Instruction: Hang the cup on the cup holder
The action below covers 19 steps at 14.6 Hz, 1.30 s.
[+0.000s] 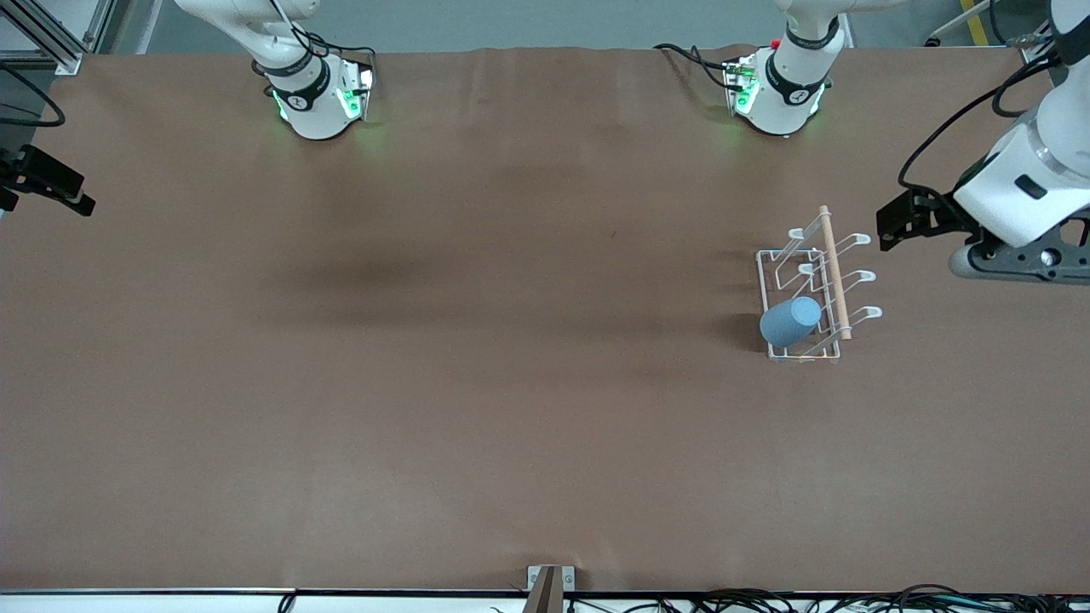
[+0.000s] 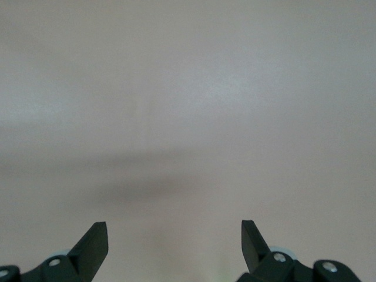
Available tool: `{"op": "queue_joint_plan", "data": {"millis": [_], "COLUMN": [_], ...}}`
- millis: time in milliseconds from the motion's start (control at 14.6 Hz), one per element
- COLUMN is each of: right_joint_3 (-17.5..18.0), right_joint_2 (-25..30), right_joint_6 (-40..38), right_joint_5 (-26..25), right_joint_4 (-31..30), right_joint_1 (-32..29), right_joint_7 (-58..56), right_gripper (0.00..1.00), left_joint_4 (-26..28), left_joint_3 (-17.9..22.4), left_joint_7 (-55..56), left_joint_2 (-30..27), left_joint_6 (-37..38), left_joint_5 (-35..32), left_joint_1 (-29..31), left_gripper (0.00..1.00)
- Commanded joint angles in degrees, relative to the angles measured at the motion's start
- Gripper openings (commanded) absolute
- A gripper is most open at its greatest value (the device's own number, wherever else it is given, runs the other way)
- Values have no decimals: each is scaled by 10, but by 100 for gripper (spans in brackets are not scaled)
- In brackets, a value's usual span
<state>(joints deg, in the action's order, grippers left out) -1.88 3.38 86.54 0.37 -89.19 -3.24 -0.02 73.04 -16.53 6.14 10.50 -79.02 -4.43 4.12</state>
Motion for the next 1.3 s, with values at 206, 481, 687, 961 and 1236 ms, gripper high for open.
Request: {"op": "queue_joint_plan", "data": {"millis": [206,481,687,961,1236], "right_joint_3": [3,3,3,3,3], "right_joint_2": [0,0,0,0,0], "right_joint_6": [0,0,0,-1,1], "right_joint_5": [-8,-8,-8,-7,-6], "right_joint_4": [2,2,2,2,2], "right_joint_1": [-4,-4,-6,-6,-4], "right_joint_7": [3,3,3,3,3], "right_gripper": [100,100,100,100,100], "left_joint_4": [216,262,253,216,203], "left_joint_3": [42,69,70,70,69], "left_joint_7": [-8,-1,-7,-6,-5], "left_joint_2": [-157,-189,-183,-159,-150], "left_joint_6": [-96,-108,-106,-102,-91], "left_joint_5": [43,43,45,44,45], "left_joint_1": [1,-24,-19,-21,-21], "left_gripper": [100,100,100,100,100]}}
